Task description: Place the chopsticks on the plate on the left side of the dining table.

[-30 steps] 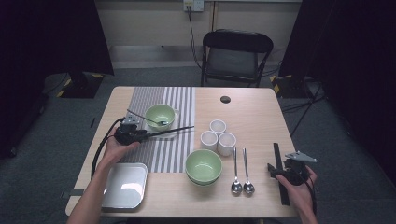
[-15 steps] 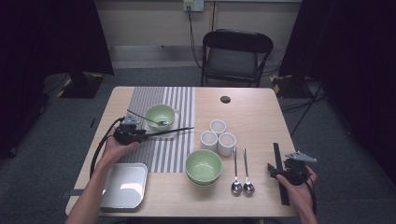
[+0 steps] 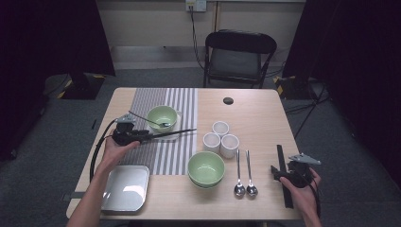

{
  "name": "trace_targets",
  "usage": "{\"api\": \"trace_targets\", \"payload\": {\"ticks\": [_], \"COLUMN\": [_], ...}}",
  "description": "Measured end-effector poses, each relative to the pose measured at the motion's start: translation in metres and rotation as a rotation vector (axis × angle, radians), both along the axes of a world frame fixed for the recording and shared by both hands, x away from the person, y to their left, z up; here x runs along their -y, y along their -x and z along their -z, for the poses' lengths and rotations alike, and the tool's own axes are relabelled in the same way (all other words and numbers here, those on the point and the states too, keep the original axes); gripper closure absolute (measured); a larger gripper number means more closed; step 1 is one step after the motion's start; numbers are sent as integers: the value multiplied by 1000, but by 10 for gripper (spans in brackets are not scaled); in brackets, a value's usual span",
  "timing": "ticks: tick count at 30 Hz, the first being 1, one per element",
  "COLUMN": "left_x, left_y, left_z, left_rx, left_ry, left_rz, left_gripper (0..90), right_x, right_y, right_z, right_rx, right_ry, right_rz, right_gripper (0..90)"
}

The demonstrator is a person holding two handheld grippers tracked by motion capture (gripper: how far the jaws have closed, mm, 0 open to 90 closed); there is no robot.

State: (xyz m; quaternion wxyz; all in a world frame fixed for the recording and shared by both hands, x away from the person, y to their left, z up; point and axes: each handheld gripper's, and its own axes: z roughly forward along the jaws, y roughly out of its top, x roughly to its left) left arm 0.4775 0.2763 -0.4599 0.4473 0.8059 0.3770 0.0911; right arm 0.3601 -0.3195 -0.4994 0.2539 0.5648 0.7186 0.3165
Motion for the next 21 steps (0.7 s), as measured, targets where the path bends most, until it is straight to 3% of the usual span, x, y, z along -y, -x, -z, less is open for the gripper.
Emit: {"api": "trace_targets", "payload": {"ticks": [8,12,21], "left_x": [1,0,-13], "left_y": [4,7,9], "left_z": [8,7,16], "left_rx": [-31,-22,-31], "left_ry": [-31,-83,-115], "left_rz": [36,37,-11], "left_gripper": [745,742,717], "right_x": [0,0,-1], "right_y": [0,0,-1], "right_z": [0,0,0], "right_rx": [0,-1,-1], "right_ry": [0,-1,1], "right_rz": [0,2,3], "right_gripper": [159,157,155]}}
